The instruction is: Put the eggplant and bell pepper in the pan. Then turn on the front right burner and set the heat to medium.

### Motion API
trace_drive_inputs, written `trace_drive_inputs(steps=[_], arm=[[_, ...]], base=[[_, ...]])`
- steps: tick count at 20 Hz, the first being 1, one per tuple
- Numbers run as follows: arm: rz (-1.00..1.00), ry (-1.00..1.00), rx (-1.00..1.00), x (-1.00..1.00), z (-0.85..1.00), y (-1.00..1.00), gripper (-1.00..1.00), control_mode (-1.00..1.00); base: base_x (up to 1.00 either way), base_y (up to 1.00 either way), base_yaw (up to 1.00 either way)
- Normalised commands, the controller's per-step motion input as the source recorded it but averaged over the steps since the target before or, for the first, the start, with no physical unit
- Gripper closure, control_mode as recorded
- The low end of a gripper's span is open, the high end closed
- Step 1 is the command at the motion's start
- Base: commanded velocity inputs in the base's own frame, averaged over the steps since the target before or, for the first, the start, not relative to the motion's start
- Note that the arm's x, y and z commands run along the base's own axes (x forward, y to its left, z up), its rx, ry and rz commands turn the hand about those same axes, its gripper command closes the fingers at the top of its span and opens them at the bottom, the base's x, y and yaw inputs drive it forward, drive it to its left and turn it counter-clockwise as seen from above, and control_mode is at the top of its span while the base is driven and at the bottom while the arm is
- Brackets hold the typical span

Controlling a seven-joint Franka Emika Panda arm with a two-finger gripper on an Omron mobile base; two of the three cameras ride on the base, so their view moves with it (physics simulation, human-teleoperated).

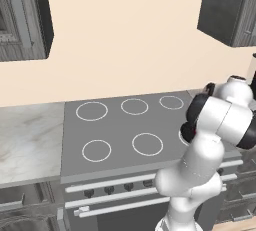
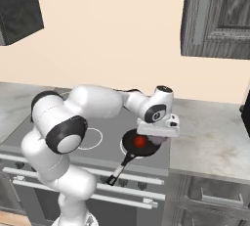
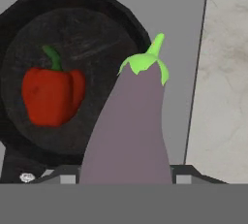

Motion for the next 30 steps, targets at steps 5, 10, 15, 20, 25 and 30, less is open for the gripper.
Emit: trace_drive_inputs(steps=[5,10,15,20,25,30], arm=[[-0.02,0.04,0.0,0.13,0.0,0.17,1.0,-1.0],[-0.05,0.06,0.0,0.23,-0.01,0.1,1.0,-1.0],[-0.06,0.05,0.0,0.08,-0.2,0.06,1.0,-1.0],[-0.05,0.01,0.0,0.01,-0.39,0.04,1.0,-1.0],[-0.05,0.0,0.0,0.14,-0.22,0.05,1.0,-1.0],[-0.03,0.0,0.0,0.11,-0.09,0.04,1.0,-1.0]], base=[[0.0,0.0,0.0],[0.0,0.0,0.0],[0.0,0.0,0.0],[0.0,0.0,0.0],[0.0,0.0,0.0],[0.0,0.0,0.0]])
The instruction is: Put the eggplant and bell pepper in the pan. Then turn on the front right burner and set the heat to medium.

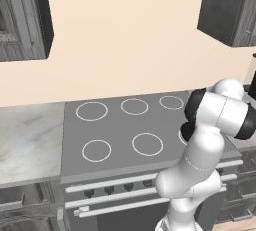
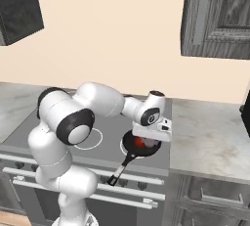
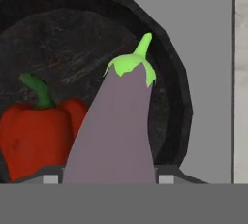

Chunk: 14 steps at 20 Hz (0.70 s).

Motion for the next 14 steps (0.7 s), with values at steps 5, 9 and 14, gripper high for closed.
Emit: trace_drive_inputs(steps=[5,9,14], arm=[[-0.03,0.0,0.0,0.0,0.0,0.04,-1.0,-1.0],[-0.01,0.0,0.0,-0.02,0.0,0.02,-1.0,-1.0],[0.0,-0.04,0.0,-0.21,0.14,0.21,-1.0,-1.0]], base=[[0.0,0.0,0.0],[0.0,0.0,0.0],[0.0,0.0,0.0]])
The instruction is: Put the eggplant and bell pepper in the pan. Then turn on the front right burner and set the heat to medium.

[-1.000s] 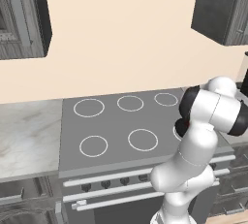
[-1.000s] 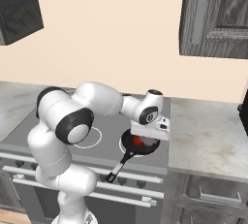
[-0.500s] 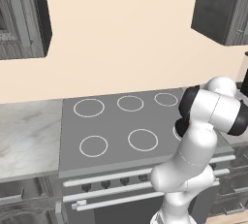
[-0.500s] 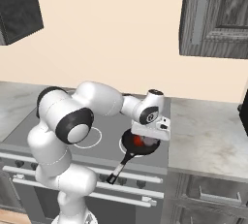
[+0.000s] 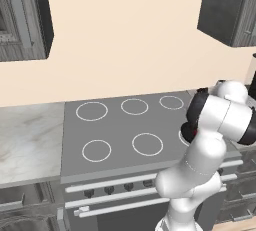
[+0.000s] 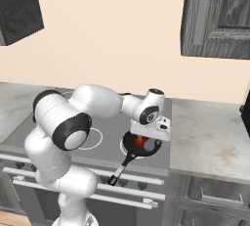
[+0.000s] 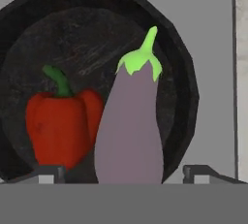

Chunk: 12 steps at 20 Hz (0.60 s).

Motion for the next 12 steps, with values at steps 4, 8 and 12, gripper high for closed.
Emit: trace_drive_inputs(steps=[4,8,12], arm=[[0.0,-0.06,0.0,-0.42,0.23,0.04,-1.0,-1.0],[-0.01,-0.15,0.0,-0.88,0.3,0.0,-1.0,-1.0],[0.0,-0.11,0.0,-0.75,0.27,0.0,-1.0,-1.0]], base=[[0.0,0.0,0.0],[0.0,0.0,0.0],[0.0,0.0,0.0]])
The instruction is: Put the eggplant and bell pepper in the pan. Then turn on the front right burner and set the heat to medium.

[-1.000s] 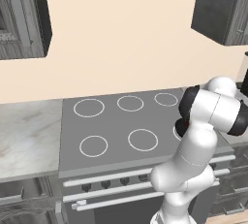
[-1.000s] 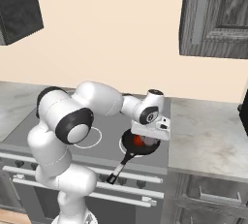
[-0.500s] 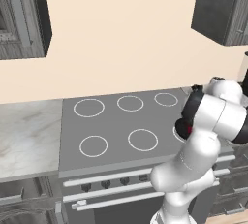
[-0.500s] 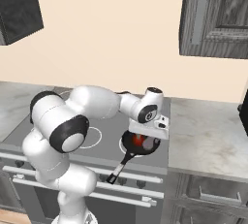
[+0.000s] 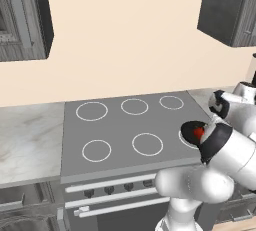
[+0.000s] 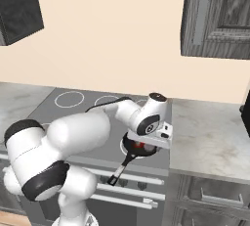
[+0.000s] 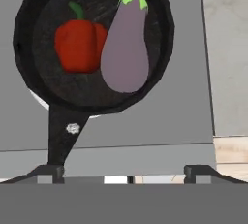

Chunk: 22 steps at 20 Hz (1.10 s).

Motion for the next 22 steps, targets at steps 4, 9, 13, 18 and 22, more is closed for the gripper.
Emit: trace_drive_inputs(steps=[4,9,13,18,22], arm=[[0.0,-0.05,0.0,-0.75,0.29,0.0,-1.0,-1.0],[0.0,-0.08,0.0,-0.66,0.16,0.0,-1.0,-1.0],[0.0,-0.16,0.0,-0.59,0.02,0.0,-1.0,-1.0],[0.0,-0.37,0.0,-0.36,-0.36,0.0,-1.0,-1.0],[0.01,-0.45,0.01,-0.13,-0.22,0.0,-1.0,-1.0]], base=[[0.0,0.0,0.0],[0.0,0.0,0.0],[0.0,0.0,0.0],[0.0,0.0,0.0],[0.0,0.0,0.0]])
